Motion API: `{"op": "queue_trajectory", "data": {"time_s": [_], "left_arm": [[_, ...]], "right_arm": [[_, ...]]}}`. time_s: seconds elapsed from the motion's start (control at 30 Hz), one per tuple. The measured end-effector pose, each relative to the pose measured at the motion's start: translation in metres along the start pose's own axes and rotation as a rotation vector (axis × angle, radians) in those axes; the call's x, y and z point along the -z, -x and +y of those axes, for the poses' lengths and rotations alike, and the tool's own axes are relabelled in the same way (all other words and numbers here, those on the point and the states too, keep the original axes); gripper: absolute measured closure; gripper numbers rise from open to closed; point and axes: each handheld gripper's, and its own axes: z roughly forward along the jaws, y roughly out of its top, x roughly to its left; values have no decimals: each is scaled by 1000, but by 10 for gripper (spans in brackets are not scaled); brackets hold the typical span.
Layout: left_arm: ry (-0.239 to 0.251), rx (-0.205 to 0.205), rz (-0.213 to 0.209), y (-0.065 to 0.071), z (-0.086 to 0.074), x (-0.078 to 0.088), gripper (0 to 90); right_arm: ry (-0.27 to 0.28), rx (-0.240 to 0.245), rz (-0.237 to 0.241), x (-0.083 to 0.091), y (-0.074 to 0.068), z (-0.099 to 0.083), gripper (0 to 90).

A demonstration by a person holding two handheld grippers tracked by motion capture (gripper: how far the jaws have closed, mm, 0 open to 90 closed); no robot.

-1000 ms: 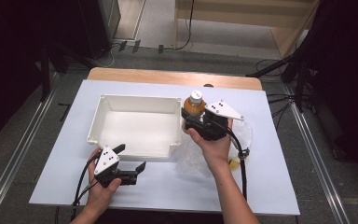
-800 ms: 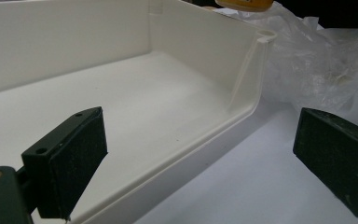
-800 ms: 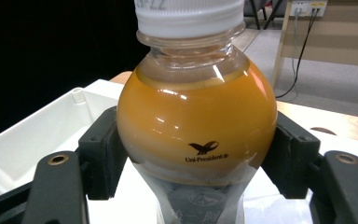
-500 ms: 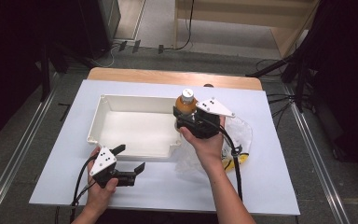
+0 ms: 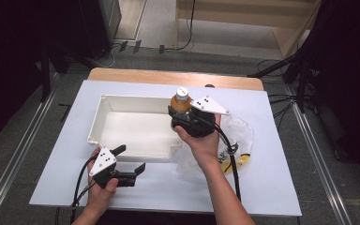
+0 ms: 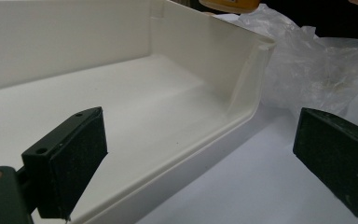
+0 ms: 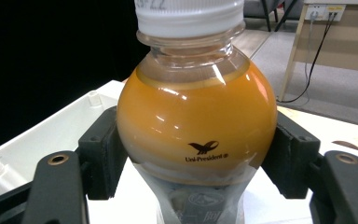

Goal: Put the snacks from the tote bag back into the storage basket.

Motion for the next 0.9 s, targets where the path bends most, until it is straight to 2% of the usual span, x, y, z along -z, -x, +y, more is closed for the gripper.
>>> {"op": "queue_trajectory", "data": {"time_s": [0.9], "left_arm": [[-4,-2,7,-1,0,0,30]], "right_arm": [[-17,5,23,-12,-11,-3,317]]}}
